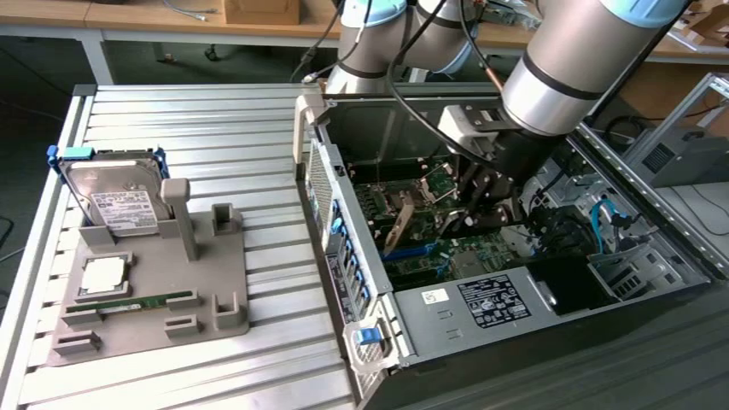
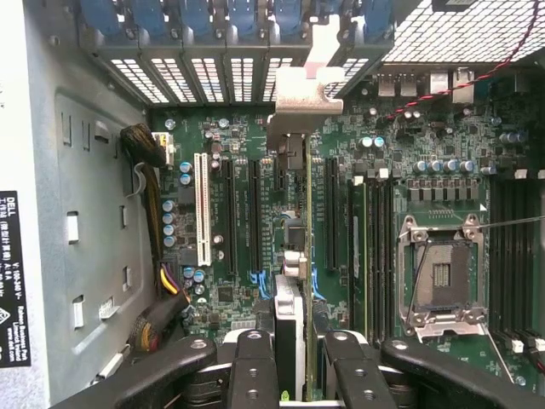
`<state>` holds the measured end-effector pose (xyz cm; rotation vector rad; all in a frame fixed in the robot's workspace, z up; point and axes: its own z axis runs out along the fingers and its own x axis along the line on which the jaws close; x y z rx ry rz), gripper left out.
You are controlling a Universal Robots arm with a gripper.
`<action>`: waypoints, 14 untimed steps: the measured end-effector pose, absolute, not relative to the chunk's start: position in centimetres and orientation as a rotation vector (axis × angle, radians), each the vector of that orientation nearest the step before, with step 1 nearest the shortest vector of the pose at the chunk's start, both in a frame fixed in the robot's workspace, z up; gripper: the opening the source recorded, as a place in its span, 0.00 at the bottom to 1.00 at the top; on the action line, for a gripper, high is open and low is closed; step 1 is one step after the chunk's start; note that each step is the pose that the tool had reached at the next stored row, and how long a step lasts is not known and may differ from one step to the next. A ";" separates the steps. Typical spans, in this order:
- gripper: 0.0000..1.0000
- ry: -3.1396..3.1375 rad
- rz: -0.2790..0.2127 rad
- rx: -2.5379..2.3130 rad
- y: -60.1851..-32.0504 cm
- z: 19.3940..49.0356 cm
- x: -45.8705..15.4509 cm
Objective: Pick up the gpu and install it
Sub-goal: 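Insert the gpu into the slot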
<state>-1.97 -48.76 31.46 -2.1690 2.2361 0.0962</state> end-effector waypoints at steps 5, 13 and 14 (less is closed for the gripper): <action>0.27 2.236 0.096 -2.169 -48.8 31.3 -2.1; 0.27 2.236 0.096 -2.169 -48.8 30.9 -2.3; 0.27 2.236 0.096 -2.169 -48.7 30.8 -2.3</action>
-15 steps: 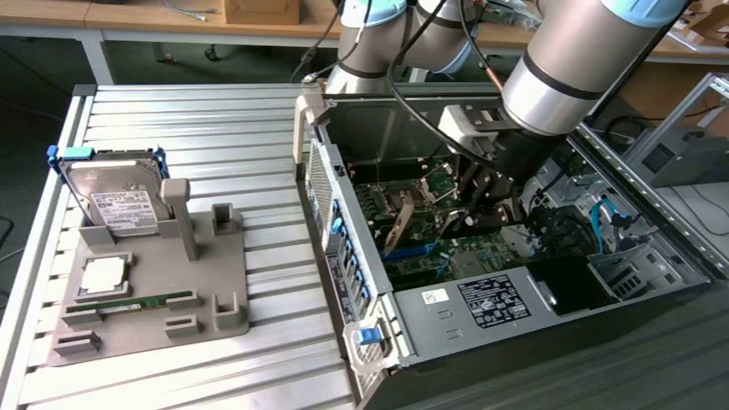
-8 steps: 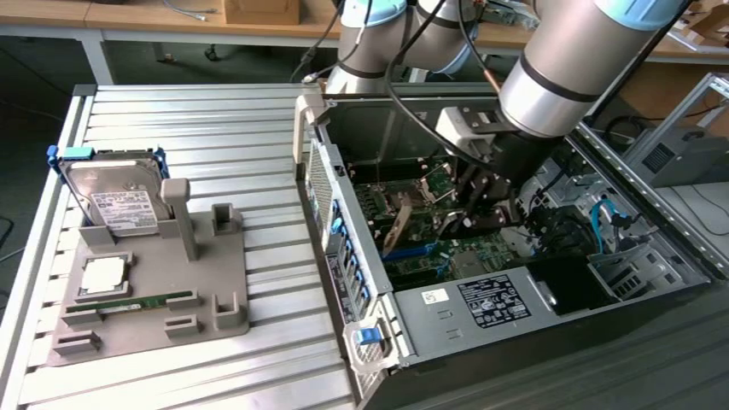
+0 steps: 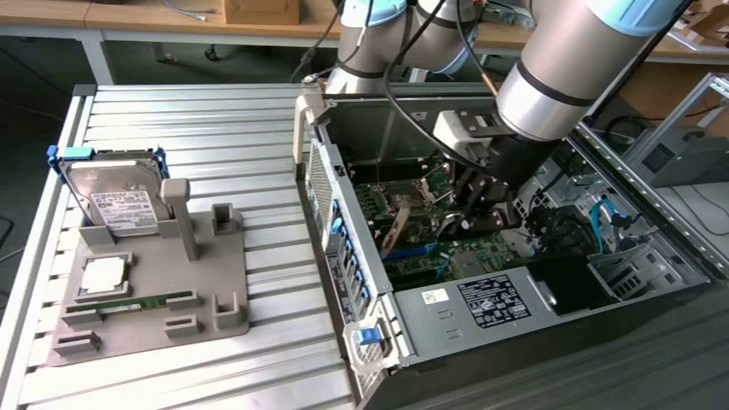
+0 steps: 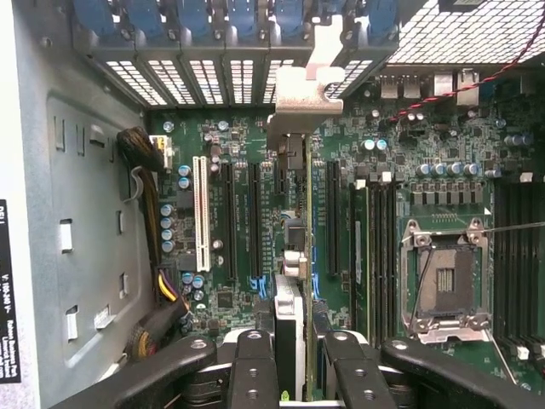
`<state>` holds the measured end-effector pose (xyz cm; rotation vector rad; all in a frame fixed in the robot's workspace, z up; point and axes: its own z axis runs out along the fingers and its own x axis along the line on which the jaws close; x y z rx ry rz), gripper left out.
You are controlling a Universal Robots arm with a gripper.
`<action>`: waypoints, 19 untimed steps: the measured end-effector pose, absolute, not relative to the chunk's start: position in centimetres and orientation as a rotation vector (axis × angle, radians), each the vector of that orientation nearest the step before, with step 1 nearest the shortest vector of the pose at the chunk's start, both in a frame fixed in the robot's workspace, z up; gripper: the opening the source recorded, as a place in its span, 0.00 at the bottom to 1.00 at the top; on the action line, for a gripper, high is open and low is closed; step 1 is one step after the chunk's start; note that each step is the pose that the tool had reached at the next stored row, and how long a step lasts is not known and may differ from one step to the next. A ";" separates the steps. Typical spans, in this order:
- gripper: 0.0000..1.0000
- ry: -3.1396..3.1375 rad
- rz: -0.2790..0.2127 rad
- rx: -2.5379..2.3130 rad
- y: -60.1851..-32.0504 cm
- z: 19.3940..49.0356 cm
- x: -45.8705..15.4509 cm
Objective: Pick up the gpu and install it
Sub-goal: 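Insert the gpu into the slot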
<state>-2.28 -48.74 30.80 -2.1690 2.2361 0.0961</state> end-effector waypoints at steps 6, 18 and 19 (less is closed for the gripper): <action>0.27 2.236 0.096 -2.169 -48.6 30.5 -2.6; 0.27 2.236 0.096 -2.169 -48.2 29.9 -3.1; 0.27 2.236 0.096 -2.169 -48.2 29.9 -3.1</action>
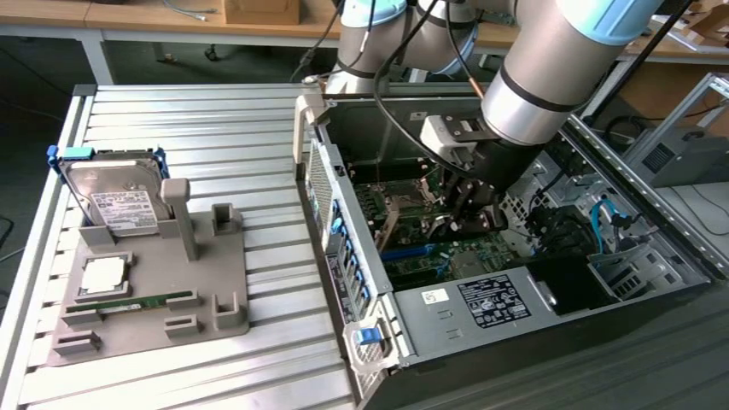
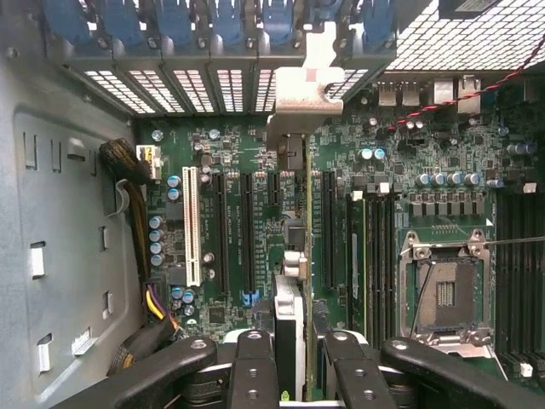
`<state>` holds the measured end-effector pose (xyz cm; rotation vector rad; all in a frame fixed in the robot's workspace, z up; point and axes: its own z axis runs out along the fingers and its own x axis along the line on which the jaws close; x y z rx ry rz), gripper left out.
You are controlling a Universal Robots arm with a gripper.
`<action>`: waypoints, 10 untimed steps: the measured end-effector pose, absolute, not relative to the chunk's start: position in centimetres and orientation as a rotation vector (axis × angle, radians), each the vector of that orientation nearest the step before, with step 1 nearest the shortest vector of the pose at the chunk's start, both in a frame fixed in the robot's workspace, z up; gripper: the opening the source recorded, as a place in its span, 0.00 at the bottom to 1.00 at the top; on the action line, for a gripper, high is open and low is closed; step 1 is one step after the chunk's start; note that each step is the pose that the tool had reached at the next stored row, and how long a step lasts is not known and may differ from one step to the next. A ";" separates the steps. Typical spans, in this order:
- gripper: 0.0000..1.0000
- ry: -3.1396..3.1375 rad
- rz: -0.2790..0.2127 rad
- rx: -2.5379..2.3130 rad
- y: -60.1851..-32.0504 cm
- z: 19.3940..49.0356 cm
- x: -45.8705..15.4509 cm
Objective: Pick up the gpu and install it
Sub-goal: 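Insert the gpu into the slot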
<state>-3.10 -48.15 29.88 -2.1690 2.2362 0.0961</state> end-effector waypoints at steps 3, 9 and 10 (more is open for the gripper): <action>0.27 2.236 0.096 -2.169 -48.1 29.7 -3.2; 0.27 2.236 0.096 -2.169 -48.1 29.4 -3.8; 0.27 2.236 0.096 -2.169 -48.0 29.4 -3.9</action>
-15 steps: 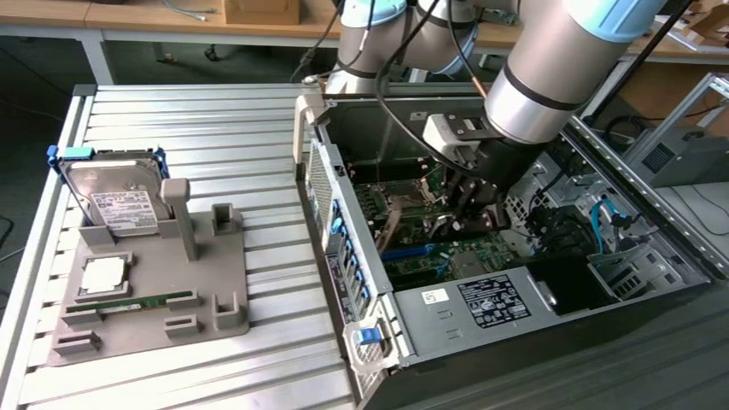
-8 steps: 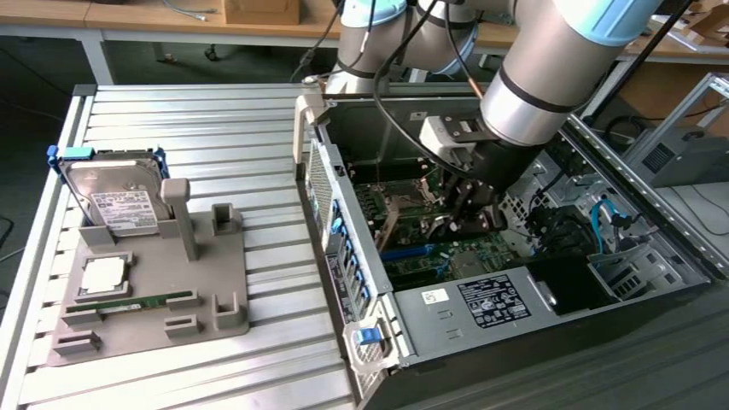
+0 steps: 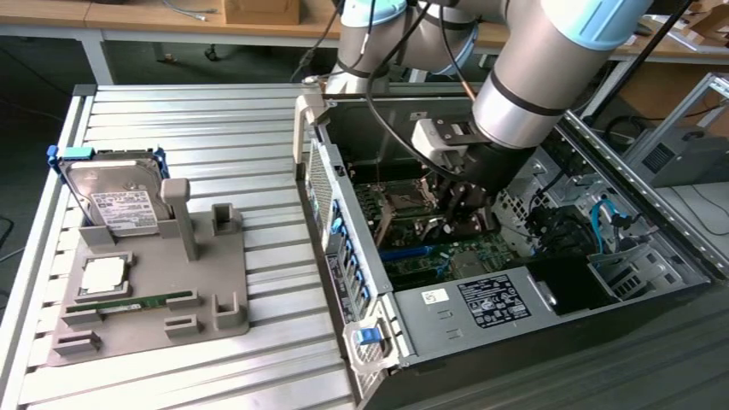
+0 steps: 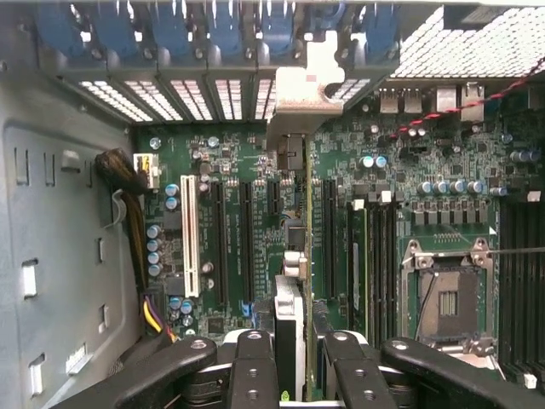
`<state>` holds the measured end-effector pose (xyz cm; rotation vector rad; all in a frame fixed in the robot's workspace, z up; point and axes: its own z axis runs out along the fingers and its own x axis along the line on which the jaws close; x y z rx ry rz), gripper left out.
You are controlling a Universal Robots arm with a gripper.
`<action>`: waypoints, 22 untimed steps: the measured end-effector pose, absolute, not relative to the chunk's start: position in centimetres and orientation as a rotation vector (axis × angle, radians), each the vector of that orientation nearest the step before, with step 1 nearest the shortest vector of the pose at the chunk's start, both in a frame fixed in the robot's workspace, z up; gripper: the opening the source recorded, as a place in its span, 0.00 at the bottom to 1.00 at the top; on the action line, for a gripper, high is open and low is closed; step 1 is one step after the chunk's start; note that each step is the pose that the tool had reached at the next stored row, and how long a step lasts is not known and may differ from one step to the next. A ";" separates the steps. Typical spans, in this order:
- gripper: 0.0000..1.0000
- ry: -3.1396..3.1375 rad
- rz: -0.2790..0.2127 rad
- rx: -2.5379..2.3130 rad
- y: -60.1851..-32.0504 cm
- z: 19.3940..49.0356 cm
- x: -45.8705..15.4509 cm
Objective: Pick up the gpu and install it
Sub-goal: 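Insert the gpu into the slot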
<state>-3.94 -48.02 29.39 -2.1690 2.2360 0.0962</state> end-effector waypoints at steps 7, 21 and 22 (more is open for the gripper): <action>0.27 2.236 0.096 -2.169 -47.6 28.9 -4.3; 0.27 2.242 0.095 -2.164 -47.2 28.1 -4.6; 0.27 2.243 0.094 -2.164 -47.2 28.1 -4.6</action>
